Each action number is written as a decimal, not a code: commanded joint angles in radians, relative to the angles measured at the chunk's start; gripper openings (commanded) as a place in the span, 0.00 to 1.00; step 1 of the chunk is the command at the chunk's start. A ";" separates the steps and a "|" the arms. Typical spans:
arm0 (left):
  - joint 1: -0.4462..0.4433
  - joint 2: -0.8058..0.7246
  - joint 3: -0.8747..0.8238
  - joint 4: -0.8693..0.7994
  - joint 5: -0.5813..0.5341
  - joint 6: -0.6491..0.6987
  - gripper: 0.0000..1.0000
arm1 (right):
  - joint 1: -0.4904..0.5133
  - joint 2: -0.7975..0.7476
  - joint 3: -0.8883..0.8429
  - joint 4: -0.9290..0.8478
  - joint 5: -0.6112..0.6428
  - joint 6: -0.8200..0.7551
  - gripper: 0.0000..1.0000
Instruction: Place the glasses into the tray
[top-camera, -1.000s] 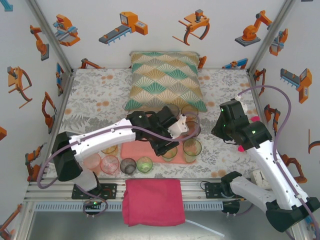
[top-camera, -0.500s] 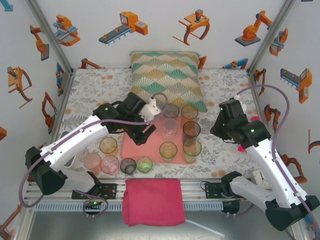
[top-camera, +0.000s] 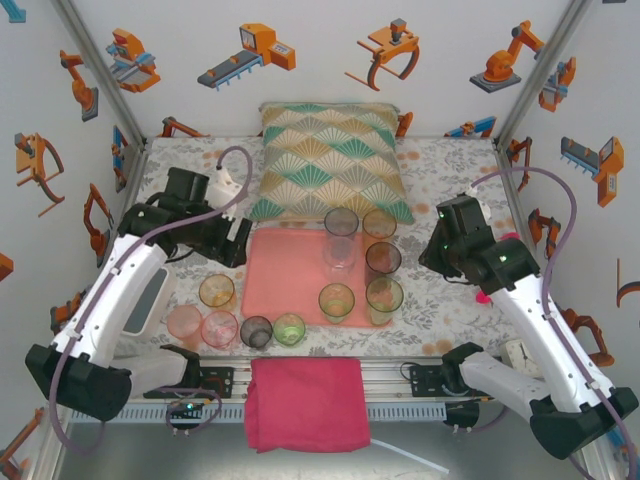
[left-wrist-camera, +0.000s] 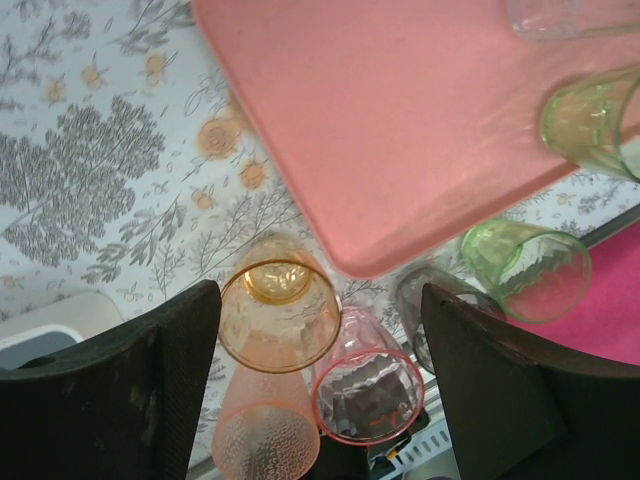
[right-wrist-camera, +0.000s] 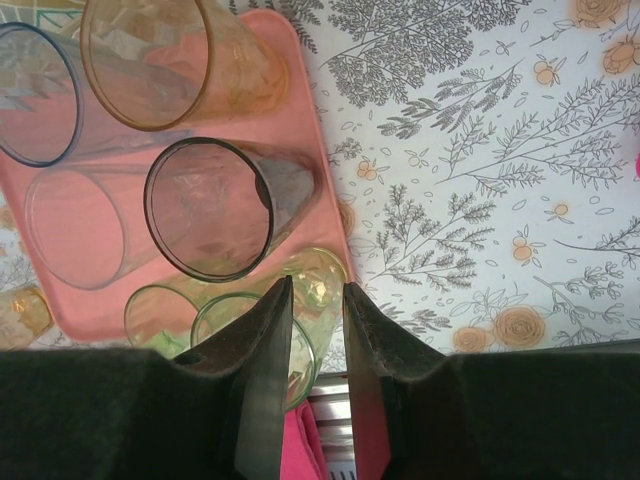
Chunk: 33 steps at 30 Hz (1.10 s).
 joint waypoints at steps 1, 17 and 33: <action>0.082 -0.008 -0.016 -0.020 0.085 0.063 0.76 | -0.007 -0.006 0.018 0.030 0.000 -0.017 0.30; 0.141 0.014 -0.098 -0.110 0.164 0.388 0.78 | -0.014 0.014 0.000 0.064 -0.012 -0.037 0.30; 0.215 0.068 -0.165 -0.023 0.130 0.472 0.74 | -0.022 0.005 -0.034 0.086 -0.028 -0.034 0.30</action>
